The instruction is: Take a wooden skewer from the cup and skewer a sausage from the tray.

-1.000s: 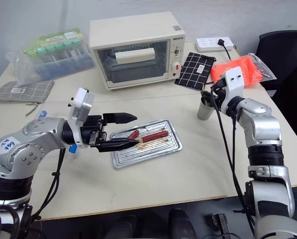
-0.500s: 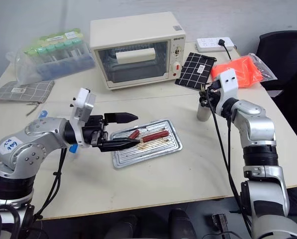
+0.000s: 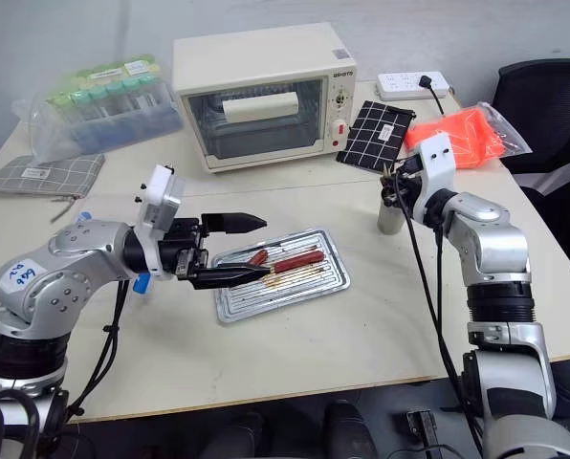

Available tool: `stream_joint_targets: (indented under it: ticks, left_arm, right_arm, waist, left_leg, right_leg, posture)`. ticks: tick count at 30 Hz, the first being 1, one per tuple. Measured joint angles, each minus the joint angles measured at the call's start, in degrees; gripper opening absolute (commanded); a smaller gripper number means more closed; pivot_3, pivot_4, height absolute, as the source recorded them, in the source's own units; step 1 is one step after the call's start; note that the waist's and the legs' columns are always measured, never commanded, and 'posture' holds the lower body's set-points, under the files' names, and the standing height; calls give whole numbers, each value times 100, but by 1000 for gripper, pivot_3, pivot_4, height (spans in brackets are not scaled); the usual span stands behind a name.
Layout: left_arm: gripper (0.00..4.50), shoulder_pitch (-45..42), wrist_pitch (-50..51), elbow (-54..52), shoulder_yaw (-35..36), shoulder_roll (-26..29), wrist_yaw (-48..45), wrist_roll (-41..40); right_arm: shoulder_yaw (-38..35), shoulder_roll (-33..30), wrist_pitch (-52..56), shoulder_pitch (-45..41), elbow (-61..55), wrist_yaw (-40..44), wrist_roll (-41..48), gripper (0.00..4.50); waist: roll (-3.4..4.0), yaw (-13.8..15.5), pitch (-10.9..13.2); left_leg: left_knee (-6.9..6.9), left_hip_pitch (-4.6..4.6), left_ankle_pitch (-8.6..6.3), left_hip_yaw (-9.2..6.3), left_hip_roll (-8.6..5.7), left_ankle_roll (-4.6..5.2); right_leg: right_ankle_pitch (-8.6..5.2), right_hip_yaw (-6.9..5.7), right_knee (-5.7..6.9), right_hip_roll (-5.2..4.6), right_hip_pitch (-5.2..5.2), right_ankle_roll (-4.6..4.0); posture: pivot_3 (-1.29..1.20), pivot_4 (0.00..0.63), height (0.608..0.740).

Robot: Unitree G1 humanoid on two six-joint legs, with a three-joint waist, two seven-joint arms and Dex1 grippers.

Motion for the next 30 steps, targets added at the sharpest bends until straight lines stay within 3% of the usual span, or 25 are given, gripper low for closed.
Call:
stream_joint_targets:
  ticks: [2,16,22,30]
  left_arm:
    - [4500,-16,-11,56,0,-6,-15,7]
    - [4500,-30,-72,108,-60,-51,-105,109]
    - [4500,-34,-105,127,-74,-74,-155,153]
    - [4500,-158,-120,144,-123,-98,-190,222]
  right_arm:
    - [-1,0,45,15,-15,-7,-9,1370]
    - [-331,-308,465,601,-1036,-177,-7,1370]
    - [-512,-301,985,639,-1848,-329,252,1370]
    - [-522,-121,1322,638,-2108,-532,442,1370]
  waist:
    - [0,-1,0]
    - [0,6,0]
    - [0,4,0]
    - [0,16,0]
  left_leg:
    - [0,0,0,0,0,0]
    - [0,0,0,-1,0,0]
    - [0,0,0,-1,0,0]
    - [1,0,0,-2,-5,0]
  right_leg:
    - [0,0,0,0,0,0]
    - [0,1,2,0,0,0]
    - [0,3,2,1,-2,0]
    - [1,4,3,-2,0,1]
  posture:
    - [0,150,740]
    - [0,150,740]
    - [0,150,740]
    - [0,150,740]
